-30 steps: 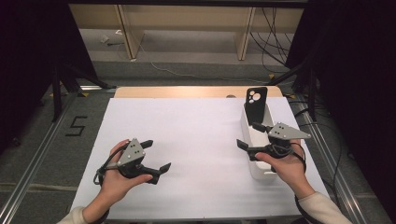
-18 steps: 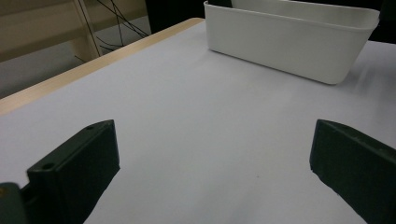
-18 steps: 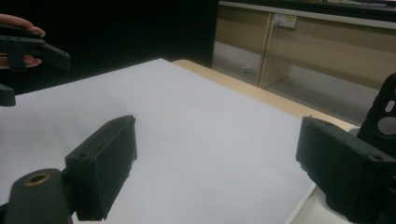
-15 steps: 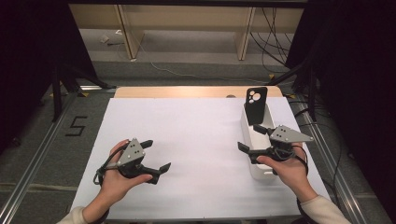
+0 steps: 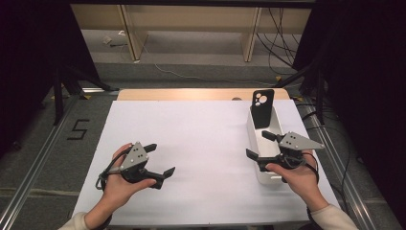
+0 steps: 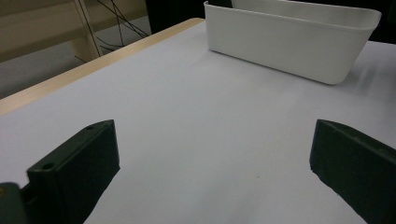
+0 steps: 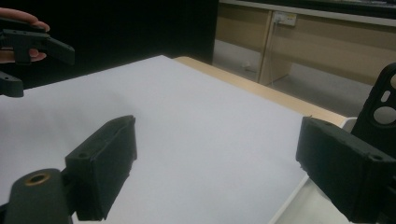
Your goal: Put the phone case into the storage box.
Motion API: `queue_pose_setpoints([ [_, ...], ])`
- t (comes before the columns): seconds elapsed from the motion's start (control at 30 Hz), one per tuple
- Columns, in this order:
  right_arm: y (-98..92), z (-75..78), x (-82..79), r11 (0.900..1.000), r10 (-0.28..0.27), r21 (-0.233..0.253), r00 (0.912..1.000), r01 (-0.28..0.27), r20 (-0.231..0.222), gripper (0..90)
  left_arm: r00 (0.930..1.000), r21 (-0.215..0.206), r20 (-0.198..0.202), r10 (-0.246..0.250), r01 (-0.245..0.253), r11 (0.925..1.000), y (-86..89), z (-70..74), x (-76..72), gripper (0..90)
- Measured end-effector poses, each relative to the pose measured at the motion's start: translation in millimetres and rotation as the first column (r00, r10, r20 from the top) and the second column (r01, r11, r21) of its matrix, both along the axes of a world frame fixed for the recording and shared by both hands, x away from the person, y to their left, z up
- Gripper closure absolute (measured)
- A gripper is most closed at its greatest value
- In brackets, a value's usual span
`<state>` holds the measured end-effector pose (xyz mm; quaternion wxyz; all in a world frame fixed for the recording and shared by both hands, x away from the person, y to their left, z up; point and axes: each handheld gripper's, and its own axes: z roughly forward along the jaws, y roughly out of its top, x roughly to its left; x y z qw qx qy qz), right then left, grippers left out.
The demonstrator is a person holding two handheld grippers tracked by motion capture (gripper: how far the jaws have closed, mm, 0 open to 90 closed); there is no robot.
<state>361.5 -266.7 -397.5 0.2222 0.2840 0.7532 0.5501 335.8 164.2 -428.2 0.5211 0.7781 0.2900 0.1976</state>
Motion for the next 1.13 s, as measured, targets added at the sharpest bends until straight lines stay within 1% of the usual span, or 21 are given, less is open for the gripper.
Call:
queue_pose_setpoints([
  [0.63,-4.5,-3.3,-8.8,1.000,0.008,0.003,0.9999,-0.008,0.008,13.5,1.0000,-0.001,0.000,0.000,0.000,1.0000,-0.1,-0.1,0.0,1.0],
  [1.13,-4.8,-4.3,-7.9,1.000,-0.002,0.009,1.0000,0.002,0.005,13.6,0.9999,0.000,-0.010,-0.005,0.005,1.0000,-0.5,-0.2,0.7,1.0],
])
